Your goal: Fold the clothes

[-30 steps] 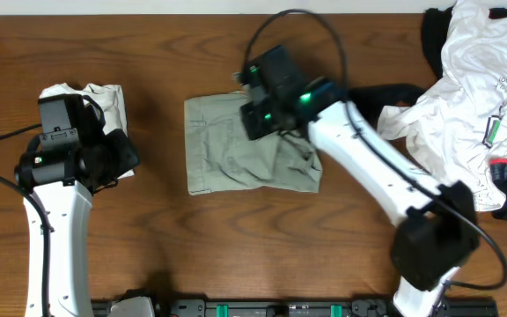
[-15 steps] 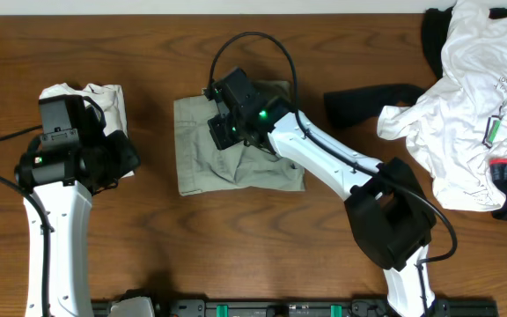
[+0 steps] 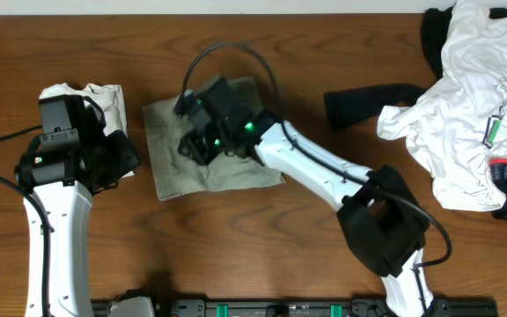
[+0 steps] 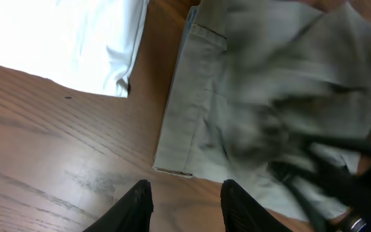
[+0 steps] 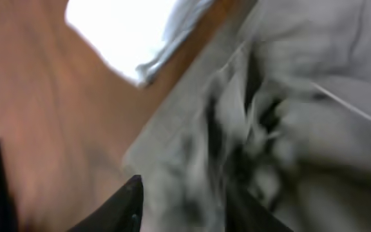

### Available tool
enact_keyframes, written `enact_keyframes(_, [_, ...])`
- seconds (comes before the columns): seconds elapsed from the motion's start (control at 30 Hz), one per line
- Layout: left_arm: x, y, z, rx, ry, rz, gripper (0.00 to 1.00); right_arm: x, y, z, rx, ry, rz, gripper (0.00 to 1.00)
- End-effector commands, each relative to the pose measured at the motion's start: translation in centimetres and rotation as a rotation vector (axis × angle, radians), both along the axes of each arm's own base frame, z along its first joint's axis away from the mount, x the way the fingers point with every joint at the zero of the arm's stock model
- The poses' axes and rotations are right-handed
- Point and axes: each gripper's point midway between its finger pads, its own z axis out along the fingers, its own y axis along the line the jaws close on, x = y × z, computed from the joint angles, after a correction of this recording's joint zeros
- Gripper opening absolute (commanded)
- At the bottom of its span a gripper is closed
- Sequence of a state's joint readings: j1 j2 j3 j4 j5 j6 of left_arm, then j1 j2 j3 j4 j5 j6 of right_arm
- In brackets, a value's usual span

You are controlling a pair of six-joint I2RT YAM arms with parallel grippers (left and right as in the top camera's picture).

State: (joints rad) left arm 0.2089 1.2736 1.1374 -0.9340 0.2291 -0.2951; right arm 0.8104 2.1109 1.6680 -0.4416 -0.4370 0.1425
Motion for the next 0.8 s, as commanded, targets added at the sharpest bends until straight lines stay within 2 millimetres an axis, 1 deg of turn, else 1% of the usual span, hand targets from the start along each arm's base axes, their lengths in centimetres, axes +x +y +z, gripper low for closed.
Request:
enact_keyframes(0.0, [-0.3, 0.2, -0.6, 0.001, 0.018, 0.016, 0.38, -2.7, 1.2, 1.0, 0.097, 0.024, 0.209, 0.39])
enact_keyframes(0.03, [-0.3, 0.2, -0.6, 0.001, 0.018, 0.016, 0.38, -2.6, 0.8, 1.1, 0.110, 0.043, 0.216, 0.44])
enact_keyframes(0.1, [-0.3, 0.2, -0.6, 0.001, 0.018, 0.016, 0.38, -0.7, -0.7, 0.4, 0.061, 0.038, 0.145, 0.44])
enact_keyframes(0.17, [-0.3, 0.2, -0.6, 0.000, 0.018, 0.016, 0.39, 1.7, -2.8, -0.5, -0.004, 0.045, 0.025, 0.44])
enact_keyframes(0.23, [-0.3, 0.0, -0.6, -0.010, 0.016, 0.011, 0.38, 3.6, -5.0, -0.5, -0.026, 0.056, -0.050, 0.45])
enact_keyframes(0.3, [-0.2, -0.5, -0.5, -0.031, 0.008, -0.001, 0.38, 5.2, -7.0, 0.1, -0.029, 0.073, -0.114, 0.46])
enact_keyframes(0.33, [-0.1, -0.8, -0.4, -0.043, 0.004, -0.011, 0.38, 5.9, -8.2, 0.5, -0.030, 0.084, -0.149, 0.44])
enact_keyframes(0.37, [0.1, -1.2, -0.3, -0.052, -0.005, -0.028, 0.39, 6.5, -9.3, 0.5, -0.041, 0.094, -0.181, 0.40])
enact_keyframes(0.4, [0.2, -1.6, -0.2, -0.063, -0.014, -0.045, 0.39, 7.1, -10.6, 0.4, -0.062, 0.108, -0.229, 0.38])
enact_keyframes(0.43, [0.5, -2.2, 0.0, -0.075, -0.026, -0.072, 0.39, 7.8, -12.2, -0.1, -0.098, 0.130, -0.293, 0.33])
enact_keyframes(0.47, [0.7, -2.8, 0.1, -0.082, -0.038, -0.099, 0.39, 8.2, -13.5, -0.6, -0.128, 0.153, -0.344, 0.31])
enact_keyframes(0.5, [0.9, -3.4, 0.3, -0.082, -0.049, -0.123, 0.39, 8.3, -14.7, -1.1, -0.159, 0.179, -0.381, 0.30])
enact_keyframes(0.6, [2.0, -5.4, 0.5, -0.056, -0.093, -0.232, 0.49, 7.8, -17.5, -2.8, -0.251, 0.239, -0.430, 0.31])
enact_keyframes(0.63, [2.4, -6.0, 0.4, -0.050, -0.104, -0.260, 0.51, 7.6, -18.0, -3.0, -0.274, 0.244, -0.441, 0.33])
enact_keyframes(0.67, [3.0, -6.6, 0.2, -0.044, -0.114, -0.291, 0.56, 7.6, -18.7, -3.3, -0.303, 0.246, -0.455, 0.35])
enact_keyframes(0.7, [3.6, -6.8, -0.3, -0.027, -0.116, -0.308, 0.57, 7.5, -18.9, -3.4, -0.313, 0.245, -0.459, 0.37])
enact_keyframes(0.77, [4.7, -6.7, -1.5, -0.006, -0.100, -0.306, 0.59, 7.4, -18.7, -3.3, -0.305, 0.246, -0.443, 0.39])
